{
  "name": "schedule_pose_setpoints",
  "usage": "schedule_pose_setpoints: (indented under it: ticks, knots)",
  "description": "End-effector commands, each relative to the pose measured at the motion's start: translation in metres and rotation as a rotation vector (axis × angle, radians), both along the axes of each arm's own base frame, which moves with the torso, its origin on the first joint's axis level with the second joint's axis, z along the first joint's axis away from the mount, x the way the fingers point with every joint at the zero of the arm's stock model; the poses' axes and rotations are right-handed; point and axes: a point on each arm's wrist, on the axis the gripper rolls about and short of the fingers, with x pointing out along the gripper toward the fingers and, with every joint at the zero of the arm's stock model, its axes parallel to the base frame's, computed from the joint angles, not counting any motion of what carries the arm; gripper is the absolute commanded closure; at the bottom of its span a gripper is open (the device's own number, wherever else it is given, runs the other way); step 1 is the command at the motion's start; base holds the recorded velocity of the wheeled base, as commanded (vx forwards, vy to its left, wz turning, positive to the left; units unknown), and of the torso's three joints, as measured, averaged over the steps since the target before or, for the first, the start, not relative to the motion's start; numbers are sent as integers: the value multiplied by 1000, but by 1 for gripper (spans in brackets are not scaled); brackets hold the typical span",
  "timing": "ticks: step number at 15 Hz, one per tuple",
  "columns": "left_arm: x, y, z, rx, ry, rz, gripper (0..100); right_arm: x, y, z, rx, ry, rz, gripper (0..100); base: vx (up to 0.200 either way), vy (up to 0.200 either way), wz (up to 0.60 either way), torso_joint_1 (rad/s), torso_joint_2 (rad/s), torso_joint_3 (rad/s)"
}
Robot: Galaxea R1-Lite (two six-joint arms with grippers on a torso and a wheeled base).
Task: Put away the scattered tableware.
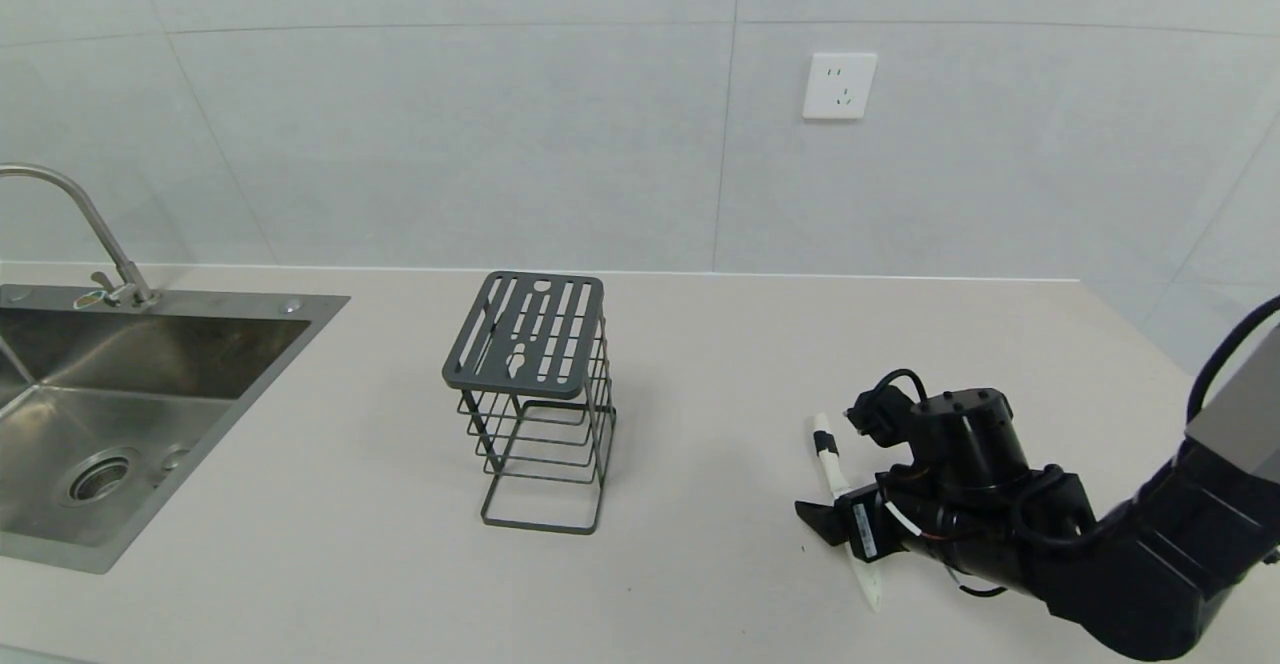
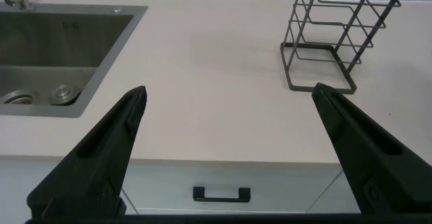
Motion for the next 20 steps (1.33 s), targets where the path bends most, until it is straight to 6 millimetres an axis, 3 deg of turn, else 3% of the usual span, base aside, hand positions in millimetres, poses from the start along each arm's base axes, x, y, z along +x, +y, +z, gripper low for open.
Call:
schedule_pose_setpoints:
  ticks: [1,8,9,12,17,20]
  knots:
    - [0,0,0,-1,1,0,0,4,2,-5,-5,7,-11,0,0,0,0,0,0,0]
    - [0,0,0,1,1,-1,0,4,3,-10,-16,24,-9,0,0,0,0,0,0,0]
    - [0,0,0,2,1,-1,0,1,1,-14,-26,44,-8,100,0,0,0,0,0,0]
    - [0,0,0,2,1,-1,0,-9,-5,-27,-62,104,-8,100,0,0,0,0,0,0]
    - [0,0,0,-1,1,-1,0,-7,-3,-26,-61,88,-1,100,0,0,0,0,0,0]
    - [0,0,0,4,2,-1,0,0,-1,-12,-11,-18,0,100,0,0,0,0,0,0]
